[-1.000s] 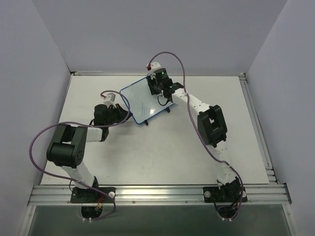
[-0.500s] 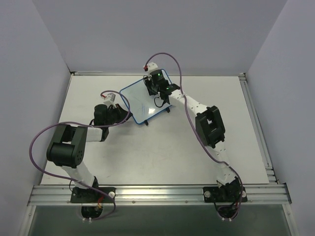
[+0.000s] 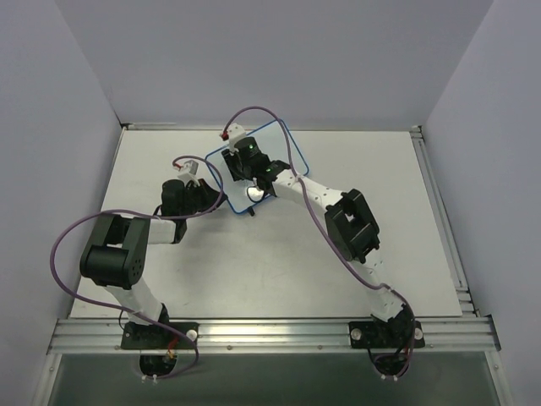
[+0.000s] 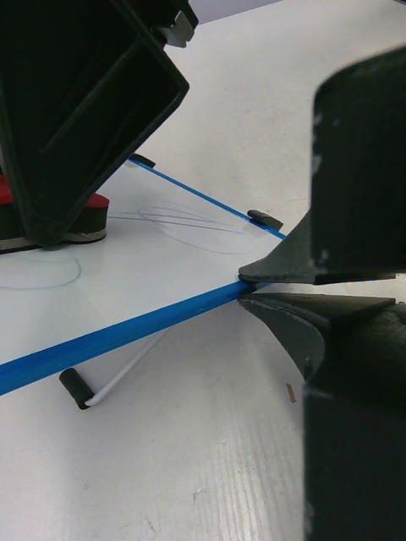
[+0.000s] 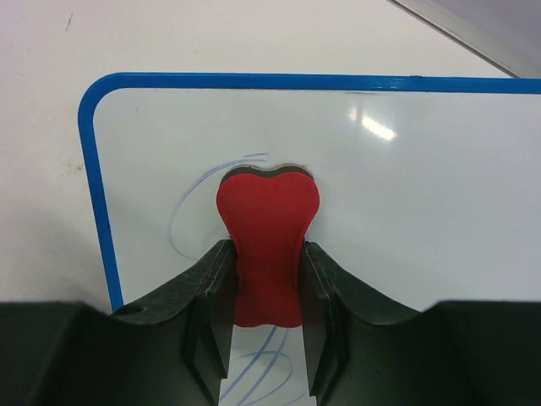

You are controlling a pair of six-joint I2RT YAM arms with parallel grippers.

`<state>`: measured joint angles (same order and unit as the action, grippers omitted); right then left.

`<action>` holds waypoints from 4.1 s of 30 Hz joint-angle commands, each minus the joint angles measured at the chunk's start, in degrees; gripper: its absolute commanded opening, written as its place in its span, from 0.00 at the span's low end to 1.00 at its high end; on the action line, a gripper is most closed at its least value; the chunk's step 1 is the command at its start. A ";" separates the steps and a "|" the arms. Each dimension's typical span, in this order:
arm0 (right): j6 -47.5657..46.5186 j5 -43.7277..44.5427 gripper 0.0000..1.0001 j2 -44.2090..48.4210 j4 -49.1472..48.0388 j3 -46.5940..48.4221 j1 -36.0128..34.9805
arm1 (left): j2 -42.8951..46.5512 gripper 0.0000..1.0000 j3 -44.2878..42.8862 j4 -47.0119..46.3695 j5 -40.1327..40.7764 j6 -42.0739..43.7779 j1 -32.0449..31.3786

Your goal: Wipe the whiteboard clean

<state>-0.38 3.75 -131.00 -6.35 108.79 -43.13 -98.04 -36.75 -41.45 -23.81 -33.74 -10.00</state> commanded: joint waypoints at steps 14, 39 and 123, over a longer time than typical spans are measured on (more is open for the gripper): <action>3.19 1.44 0.04 5.14 -2.79 -17.82 10.96 | 0.83 0.02 -0.95 -0.56 -1.32 2.27 -0.37; 8.29 8.81 0.04 8.74 -26.16 -35.14 -7.67 | 0.57 0.02 -1.04 -0.65 -1.32 2.18 -0.72; 7.85 12.34 0.06 5.49 -27.40 -28.47 -6.87 | 0.22 0.03 -1.30 -0.30 -0.89 2.54 -1.25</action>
<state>7.44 20.51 -122.23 -38.22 77.97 -45.58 -98.04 -36.91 -41.76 -22.68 -33.17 -10.66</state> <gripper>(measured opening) 0.316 0.117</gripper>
